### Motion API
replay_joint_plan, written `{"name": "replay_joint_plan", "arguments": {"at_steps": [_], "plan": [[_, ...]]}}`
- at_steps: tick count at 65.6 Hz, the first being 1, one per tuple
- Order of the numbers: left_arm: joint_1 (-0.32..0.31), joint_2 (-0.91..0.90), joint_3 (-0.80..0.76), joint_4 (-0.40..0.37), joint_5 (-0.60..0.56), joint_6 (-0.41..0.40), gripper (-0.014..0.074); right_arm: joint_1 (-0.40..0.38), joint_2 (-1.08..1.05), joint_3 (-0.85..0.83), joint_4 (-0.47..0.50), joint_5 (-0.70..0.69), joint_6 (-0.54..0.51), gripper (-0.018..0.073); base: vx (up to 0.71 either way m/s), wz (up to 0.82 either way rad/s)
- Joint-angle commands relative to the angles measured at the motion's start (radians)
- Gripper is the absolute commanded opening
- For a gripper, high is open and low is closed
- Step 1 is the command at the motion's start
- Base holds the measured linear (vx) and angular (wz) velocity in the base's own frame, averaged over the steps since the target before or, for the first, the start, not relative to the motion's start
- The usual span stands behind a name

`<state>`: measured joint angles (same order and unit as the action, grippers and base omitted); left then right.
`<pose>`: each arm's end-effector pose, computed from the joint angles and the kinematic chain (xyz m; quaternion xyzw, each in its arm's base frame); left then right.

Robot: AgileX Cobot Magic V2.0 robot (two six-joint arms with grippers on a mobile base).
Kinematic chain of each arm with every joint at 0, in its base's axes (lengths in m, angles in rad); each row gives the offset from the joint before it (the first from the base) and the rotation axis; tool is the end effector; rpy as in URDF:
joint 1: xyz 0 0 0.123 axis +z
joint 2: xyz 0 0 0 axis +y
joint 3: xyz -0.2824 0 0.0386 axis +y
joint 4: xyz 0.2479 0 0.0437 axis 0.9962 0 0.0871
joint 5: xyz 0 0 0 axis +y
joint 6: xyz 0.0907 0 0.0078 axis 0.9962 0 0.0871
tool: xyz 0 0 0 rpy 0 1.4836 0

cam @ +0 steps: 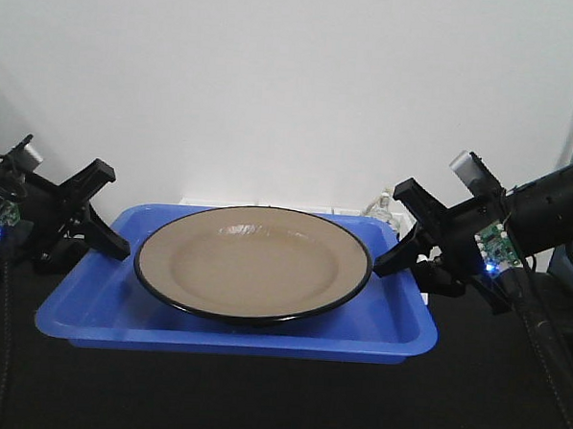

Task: Place disk in tray to left cabinet
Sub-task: 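Lift the blue tray with both grippers toward the robot, then hold the tray level with both grippers while driving to the cabinet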

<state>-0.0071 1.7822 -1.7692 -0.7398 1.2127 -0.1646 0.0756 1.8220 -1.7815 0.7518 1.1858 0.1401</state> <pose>0.3814 -0.0602 0.3710 -0.1226 0.9038 -0.3737 0.1685 0.3885 0.0872 0.3606 0.0911 0.9061 0.3812 0.1591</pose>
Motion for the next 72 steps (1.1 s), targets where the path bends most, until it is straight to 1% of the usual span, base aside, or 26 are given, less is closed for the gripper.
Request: {"name": "replay_joint_plan", "arguments": {"at_steps": [1,30,54,72], "plan": [[-0.031,-0.055,-0.034,-0.239,0.042,-0.036,-0.0001,0.024,-0.058,-0.042,0.243,-0.016,0.019,-0.0005,0.00,0.00],[-0.031,-0.055,-0.034,-0.239,0.040,-0.036,-0.0001,0.024,-0.058,-0.042,0.243,-0.016,0.019,-0.0005,-0.03,0.01],[-0.031,-0.055,-0.034,-0.239,0.040,-0.036,-0.0001,0.024,-0.058,-0.042,0.243,-0.016,0.019,-0.0005,-0.16,0.05],[-0.031,-0.055,-0.034,-0.239,0.041,-0.036,-0.0001,0.024,-0.058,-0.042,0.243,0.001,0.019,-0.0005,-0.17,0.23]]}}
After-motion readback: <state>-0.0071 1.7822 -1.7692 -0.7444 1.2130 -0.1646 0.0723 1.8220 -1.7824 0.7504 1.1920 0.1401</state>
